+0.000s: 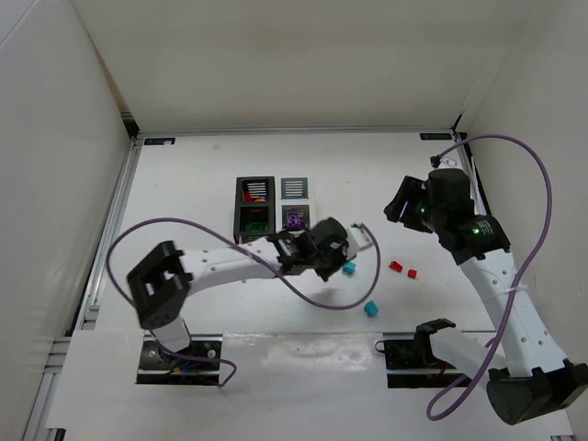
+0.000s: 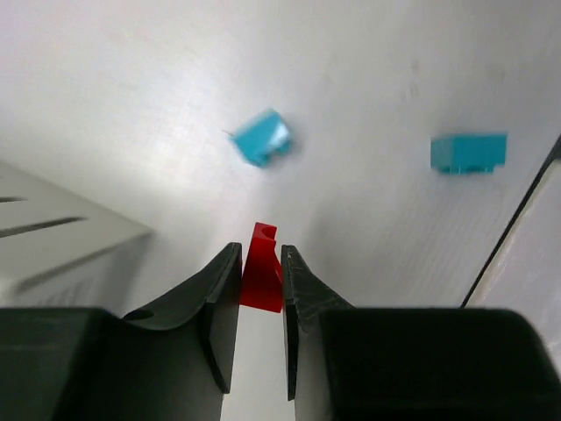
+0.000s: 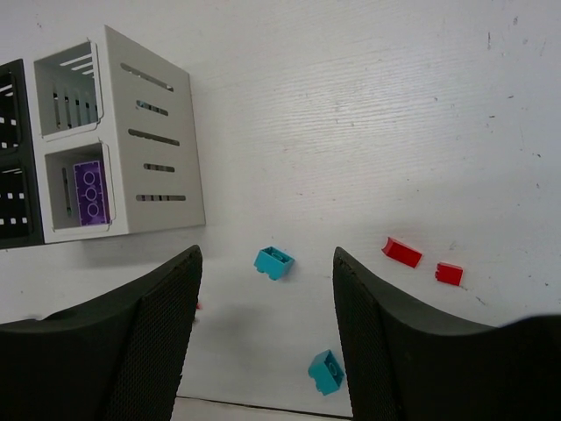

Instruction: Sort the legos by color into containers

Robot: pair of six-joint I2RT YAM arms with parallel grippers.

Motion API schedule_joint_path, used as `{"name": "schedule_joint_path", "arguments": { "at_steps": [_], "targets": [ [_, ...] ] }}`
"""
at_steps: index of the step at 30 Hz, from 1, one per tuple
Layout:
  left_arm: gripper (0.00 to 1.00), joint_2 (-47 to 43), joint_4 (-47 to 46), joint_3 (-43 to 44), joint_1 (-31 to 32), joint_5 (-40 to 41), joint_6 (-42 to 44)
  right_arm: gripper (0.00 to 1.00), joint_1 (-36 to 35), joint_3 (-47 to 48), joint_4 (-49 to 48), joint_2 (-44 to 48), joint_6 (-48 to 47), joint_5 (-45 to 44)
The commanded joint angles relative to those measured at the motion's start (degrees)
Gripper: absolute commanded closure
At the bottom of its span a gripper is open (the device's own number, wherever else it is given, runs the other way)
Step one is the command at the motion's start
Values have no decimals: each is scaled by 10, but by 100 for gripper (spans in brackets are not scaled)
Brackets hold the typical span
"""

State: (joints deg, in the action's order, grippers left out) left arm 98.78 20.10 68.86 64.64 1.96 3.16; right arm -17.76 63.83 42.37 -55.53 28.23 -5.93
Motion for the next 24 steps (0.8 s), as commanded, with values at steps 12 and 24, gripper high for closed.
{"name": "schedule_joint_path", "arguments": {
  "at_steps": [12,24],
  "targets": [
    [74,-115,35,68,-320,-48,50,36,-15,-25,14,2,24,-29],
    [72,-27,66,119,-407,-60,26,34,37,-31,43,-12,39,-43]
  ]
}}
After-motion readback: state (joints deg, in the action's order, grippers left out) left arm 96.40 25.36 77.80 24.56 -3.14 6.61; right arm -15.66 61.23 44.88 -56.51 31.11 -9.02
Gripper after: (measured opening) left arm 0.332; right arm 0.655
